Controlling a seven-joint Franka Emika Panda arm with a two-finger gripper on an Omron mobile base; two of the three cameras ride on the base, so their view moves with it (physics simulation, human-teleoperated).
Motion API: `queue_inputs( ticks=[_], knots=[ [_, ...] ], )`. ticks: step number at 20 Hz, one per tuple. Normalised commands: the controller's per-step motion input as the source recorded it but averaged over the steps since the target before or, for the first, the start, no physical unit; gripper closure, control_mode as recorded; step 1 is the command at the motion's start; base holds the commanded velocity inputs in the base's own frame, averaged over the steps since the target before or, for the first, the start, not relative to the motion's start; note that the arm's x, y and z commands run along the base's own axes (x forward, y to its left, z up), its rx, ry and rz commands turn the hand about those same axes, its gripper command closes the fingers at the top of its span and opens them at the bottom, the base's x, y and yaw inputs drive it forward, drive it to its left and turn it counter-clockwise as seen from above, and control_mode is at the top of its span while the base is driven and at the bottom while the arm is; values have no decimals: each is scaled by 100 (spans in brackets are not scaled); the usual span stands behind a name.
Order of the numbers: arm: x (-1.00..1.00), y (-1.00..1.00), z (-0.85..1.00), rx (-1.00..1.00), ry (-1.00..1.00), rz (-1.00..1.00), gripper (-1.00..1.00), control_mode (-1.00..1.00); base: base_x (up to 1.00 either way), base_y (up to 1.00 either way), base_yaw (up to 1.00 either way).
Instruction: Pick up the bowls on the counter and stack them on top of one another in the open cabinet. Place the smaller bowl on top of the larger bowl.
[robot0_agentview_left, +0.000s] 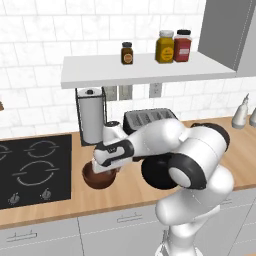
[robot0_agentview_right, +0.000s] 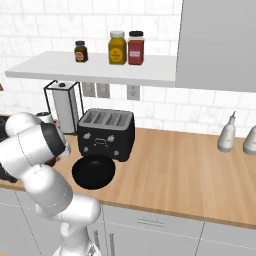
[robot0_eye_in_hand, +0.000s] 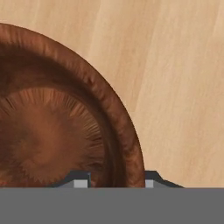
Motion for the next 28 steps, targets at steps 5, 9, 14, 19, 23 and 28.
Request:
queue_inputs(
  ticks=[5, 9, 14, 19, 23, 28],
  knots=[
    [-3, 0, 4, 0, -2, 0, 100, -100, 0, 0, 0],
    [-46, -30, 70, 0, -27, 0, 100, -100, 0, 0, 0],
    [-62, -81, 98, 3, -24, -7, 100, -100, 0, 0, 0],
    [-53, -100, 83, 9, -2, -14, 100, -100, 0, 0, 0],
    [-53, -100, 38, 7, 0, -16, 100, -100, 0, 0, 0],
    [-43, -100, 2, 3, 5, -15, 100, -100, 0, 0, 0]
  ],
)
